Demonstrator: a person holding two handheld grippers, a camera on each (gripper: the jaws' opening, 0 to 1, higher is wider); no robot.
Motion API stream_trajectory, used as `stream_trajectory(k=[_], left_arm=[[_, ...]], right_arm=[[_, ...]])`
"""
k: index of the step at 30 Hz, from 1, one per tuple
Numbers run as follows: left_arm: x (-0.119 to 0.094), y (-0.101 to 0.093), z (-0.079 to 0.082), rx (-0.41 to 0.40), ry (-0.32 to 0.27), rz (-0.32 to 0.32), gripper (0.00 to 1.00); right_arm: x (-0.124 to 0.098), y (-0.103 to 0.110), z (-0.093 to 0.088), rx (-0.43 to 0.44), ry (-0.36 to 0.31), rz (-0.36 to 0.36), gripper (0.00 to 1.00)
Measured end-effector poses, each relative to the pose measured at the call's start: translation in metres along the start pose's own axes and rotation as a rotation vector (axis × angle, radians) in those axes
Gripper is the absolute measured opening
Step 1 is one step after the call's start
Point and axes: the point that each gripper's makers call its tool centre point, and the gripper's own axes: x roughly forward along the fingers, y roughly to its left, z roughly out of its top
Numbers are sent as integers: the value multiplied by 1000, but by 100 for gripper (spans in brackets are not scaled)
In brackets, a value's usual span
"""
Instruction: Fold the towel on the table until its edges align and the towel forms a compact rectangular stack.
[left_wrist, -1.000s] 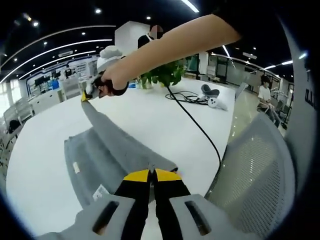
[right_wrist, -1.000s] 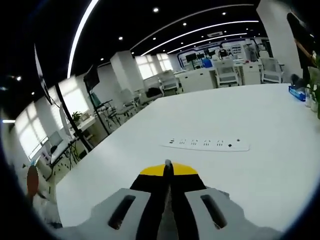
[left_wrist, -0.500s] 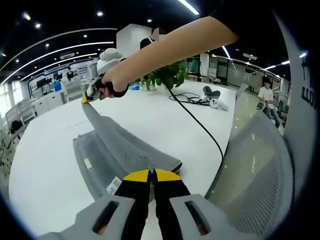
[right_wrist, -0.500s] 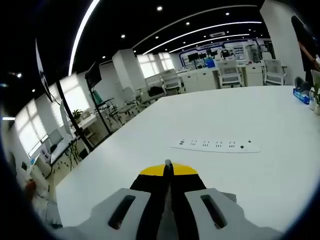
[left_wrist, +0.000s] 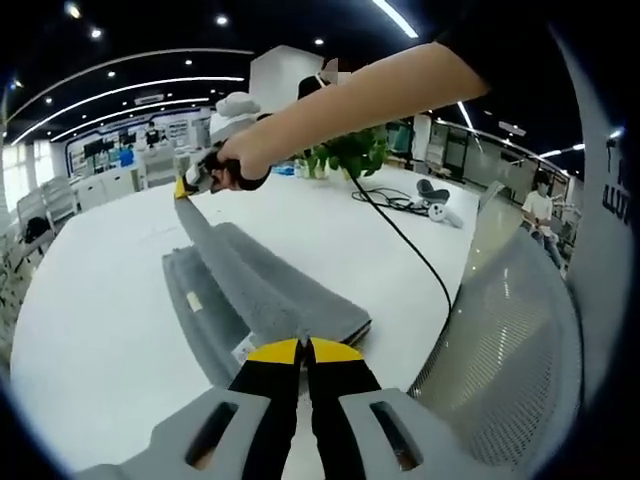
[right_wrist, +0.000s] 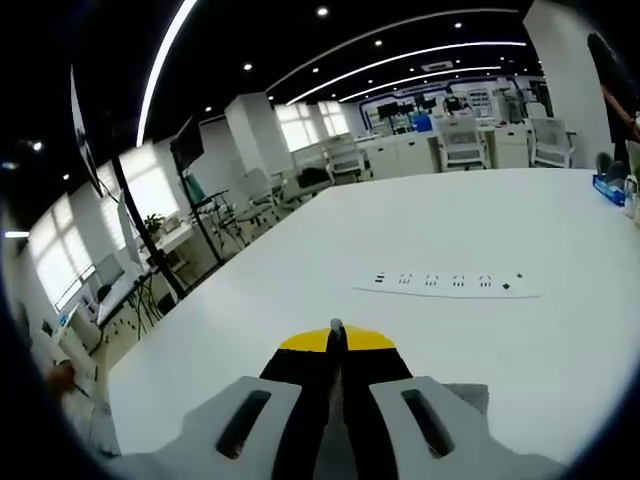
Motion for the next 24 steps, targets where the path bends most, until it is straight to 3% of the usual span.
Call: stream_trajectory(k=[1, 3, 16, 20, 24], left_arm=[[0, 6, -3, -85, -14, 16, 2], [-1, 16, -15, -135, -2, 32, 2], [9, 43, -56, -261, 61, 54, 3], [10, 45, -67, -355, 70, 50, 3], [9, 49, -76, -388, 75, 62, 2]], right_arm=[[0, 1, -2, -2, 1, -3, 0], [5, 0, -6, 0, 5, -10, 0], [36, 0, -32, 17, 33, -17, 0], [44, 3, -39, 24, 45, -14, 0], [51, 6, -49, 2, 52, -7, 0]])
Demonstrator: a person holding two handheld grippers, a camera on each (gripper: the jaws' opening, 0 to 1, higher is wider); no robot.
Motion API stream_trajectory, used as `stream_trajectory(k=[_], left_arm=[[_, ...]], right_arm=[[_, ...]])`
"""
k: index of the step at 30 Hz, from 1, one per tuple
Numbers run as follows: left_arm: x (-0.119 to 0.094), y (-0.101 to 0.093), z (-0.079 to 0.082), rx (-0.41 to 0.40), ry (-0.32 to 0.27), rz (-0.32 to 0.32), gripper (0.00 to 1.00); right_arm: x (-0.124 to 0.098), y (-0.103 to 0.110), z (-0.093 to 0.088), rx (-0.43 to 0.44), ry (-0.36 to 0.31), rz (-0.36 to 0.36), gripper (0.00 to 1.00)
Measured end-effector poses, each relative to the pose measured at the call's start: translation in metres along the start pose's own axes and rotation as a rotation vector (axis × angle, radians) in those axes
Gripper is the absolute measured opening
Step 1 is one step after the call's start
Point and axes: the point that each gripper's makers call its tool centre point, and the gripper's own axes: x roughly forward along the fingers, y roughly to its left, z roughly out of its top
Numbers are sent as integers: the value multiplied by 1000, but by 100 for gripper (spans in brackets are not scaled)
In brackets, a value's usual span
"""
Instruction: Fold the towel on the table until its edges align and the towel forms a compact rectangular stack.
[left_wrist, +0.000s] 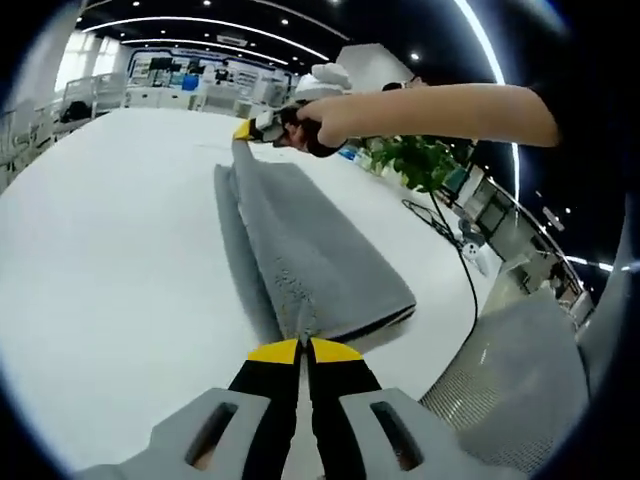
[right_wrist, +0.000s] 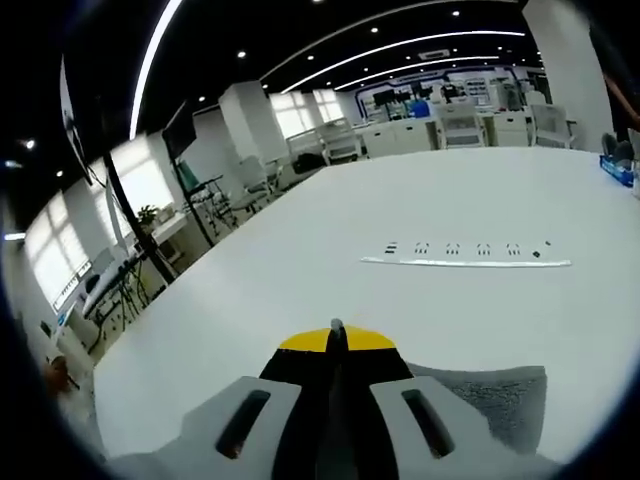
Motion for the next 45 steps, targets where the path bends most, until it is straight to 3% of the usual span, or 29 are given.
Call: stream_trajectory(k=[4, 15, 17, 19, 22, 24, 27, 31, 39, 42, 45], left_arm=[[3, 3, -7, -9, 19, -12, 2], [7, 8, -14, -41, 43, -39, 3], [7, 4, -9, 3, 9, -74, 3], [5, 4, -8, 84, 6, -73, 10], [5, 0, -7, 111, 12, -74, 28], [5, -2, -6, 140, 15, -71, 28], [7, 1, 4, 115, -21, -53, 29], [10, 6, 11, 114, -28, -30, 28], [16, 37, 34, 150, -26, 8, 28], [23, 45, 43, 144, -30, 15, 28], [31, 46, 49, 155, -24, 7, 28]], right_arm=[[11, -2, -11, 20, -9, 0, 0], [22, 4, -25, -30, 17, 17, 1], [21, 5, -23, -40, 21, 32, 1], [20, 4, -20, -41, 21, 39, 2], [15, 3, -16, -45, 18, 42, 8], [8, -1, -13, -45, 9, 35, 13], [10, -11, -15, -24, 16, 25, 17], [-2, -21, -17, -12, 16, 5, 19], [-40, -49, -22, -9, 26, -45, 19], [-58, -57, -32, -103, 81, -64, 20], [-69, -63, -41, -115, 103, -69, 20]])
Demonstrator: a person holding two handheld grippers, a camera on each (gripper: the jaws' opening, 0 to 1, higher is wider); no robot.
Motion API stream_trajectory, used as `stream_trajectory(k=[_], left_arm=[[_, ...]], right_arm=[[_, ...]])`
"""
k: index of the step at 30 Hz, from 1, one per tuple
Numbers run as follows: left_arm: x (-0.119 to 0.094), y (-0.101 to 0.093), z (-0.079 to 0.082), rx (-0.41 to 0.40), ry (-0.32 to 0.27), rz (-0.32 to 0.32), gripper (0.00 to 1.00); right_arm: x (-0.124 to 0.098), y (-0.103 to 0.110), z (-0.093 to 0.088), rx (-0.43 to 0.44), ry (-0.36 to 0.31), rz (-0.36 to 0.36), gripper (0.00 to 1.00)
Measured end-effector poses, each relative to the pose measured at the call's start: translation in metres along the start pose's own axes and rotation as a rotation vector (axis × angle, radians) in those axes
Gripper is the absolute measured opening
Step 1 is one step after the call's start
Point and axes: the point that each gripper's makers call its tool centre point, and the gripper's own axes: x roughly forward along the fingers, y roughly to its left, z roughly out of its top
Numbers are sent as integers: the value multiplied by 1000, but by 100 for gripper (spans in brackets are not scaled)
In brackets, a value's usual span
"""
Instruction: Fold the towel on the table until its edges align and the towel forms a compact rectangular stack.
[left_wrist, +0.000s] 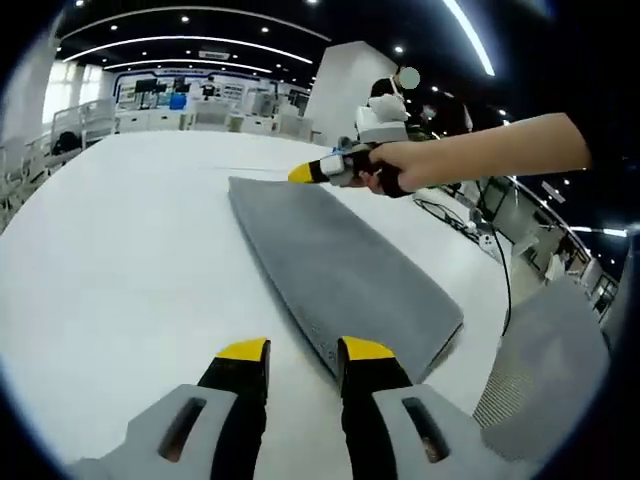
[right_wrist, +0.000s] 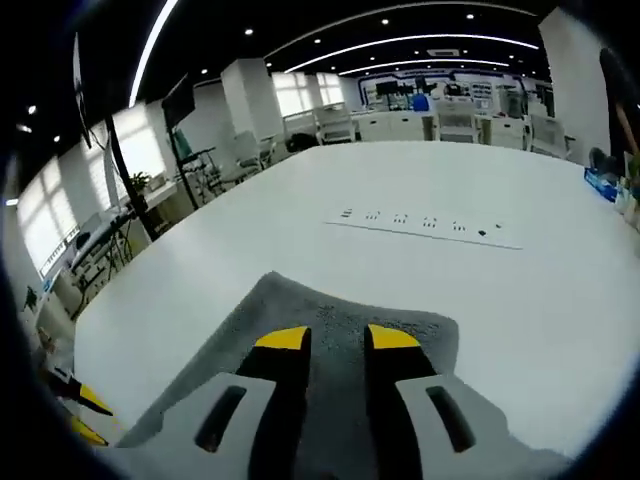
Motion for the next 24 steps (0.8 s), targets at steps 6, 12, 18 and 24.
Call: stream_trajectory(k=[6, 12, 18, 24], left_arm=[[24, 5, 14, 36, 2, -28, 28], [42, 19, 27, 56, 11, -22, 27], [51, 28, 29, 77, 33, -20, 26], [65, 40, 34, 60, 51, -12, 25]], right_arm=[[-30, -16, -24, 26, 34, -19, 21], [-60, -25, -49, 35, 58, -22, 22], [-79, -25, -71, 51, 69, -23, 22], [-93, -11, -88, 68, 91, 12, 21]])
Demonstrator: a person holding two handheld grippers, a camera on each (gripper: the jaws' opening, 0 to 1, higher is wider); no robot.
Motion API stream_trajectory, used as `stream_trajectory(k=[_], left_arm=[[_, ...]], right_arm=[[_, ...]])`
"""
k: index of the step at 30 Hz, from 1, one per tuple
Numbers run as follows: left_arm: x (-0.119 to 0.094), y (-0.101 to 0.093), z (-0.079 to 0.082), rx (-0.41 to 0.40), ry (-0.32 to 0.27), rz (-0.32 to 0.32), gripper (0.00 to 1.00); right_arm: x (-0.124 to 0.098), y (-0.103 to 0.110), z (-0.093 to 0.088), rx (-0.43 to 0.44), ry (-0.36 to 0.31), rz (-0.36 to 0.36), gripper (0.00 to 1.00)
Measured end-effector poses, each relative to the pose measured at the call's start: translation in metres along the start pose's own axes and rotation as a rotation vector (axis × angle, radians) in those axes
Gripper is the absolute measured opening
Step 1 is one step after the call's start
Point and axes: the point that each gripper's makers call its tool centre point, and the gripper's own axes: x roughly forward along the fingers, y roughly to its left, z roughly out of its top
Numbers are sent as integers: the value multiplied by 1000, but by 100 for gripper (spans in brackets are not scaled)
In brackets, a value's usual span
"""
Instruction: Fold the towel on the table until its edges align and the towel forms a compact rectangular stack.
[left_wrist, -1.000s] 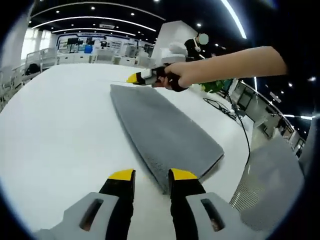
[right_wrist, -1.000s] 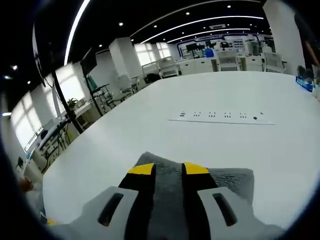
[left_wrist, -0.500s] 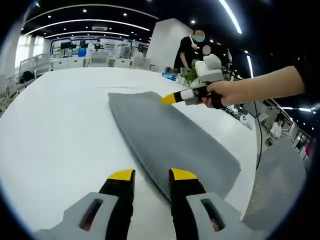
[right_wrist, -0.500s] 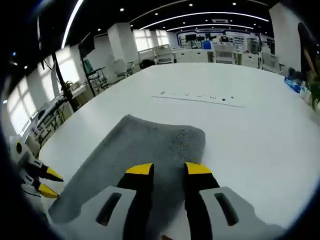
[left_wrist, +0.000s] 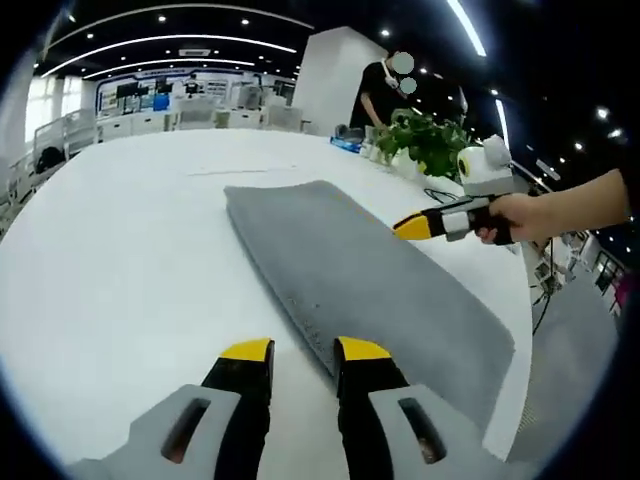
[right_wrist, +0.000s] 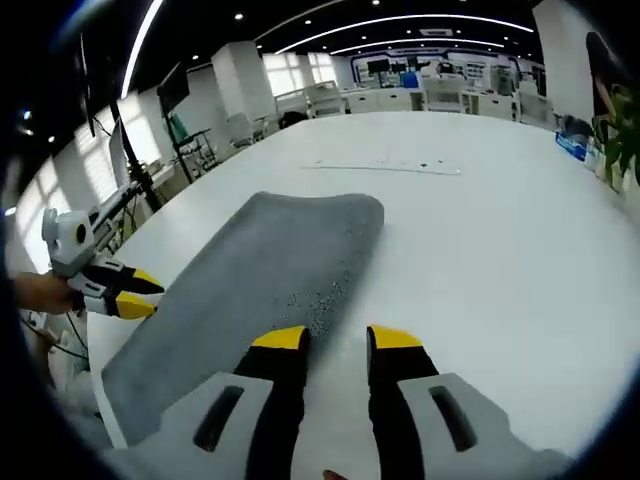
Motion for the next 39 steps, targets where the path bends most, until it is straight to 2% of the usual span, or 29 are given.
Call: stream_trajectory(k=[6, 11, 12, 15, 17, 18, 22, 25, 26, 27, 28, 34, 39], left_arm=[[9, 8, 8, -28, -9, 10, 24], [15, 9, 5, -37, 6, 10, 23], [16, 10, 7, -40, -6, 10, 22], [17, 9, 6, -41, -5, 8, 18], [19, 3, 4, -43, 4, -20, 11], [19, 3, 5, -37, 1, -13, 9], [19, 0, 5, -4, 9, 10, 6], [20, 0, 5, -11, 6, 17, 5], [21, 0, 5, -13, 7, 19, 5], [21, 0, 5, -12, 9, 19, 4], [21, 0, 5, -11, 11, 21, 4], [25, -6, 7, 20, 31, 32, 4], [34, -21, 8, 56, 51, 25, 4]], right_arm=[[-4, 9, -9, 3, 11, 30, 18], [-2, 13, -19, -48, 34, 34, 14], [-2, 13, -19, -45, 32, 33, 13], [0, 15, -20, -39, 29, 46, 8], [0, 17, -22, -75, 43, 49, 4], [1, 18, -22, -79, 40, 46, 4], [2, 16, -21, -88, 45, 49, 1], [3, 15, -21, -110, 52, 61, 0], [4, 15, -21, -139, 60, 63, 0], [4, 14, -21, -203, 75, 55, 0], [4, 14, -21, -220, 84, 50, 0], [2, 12, -21, -240, 79, 37, 0], [-10, -5, -24, -239, 75, 20, 0]])
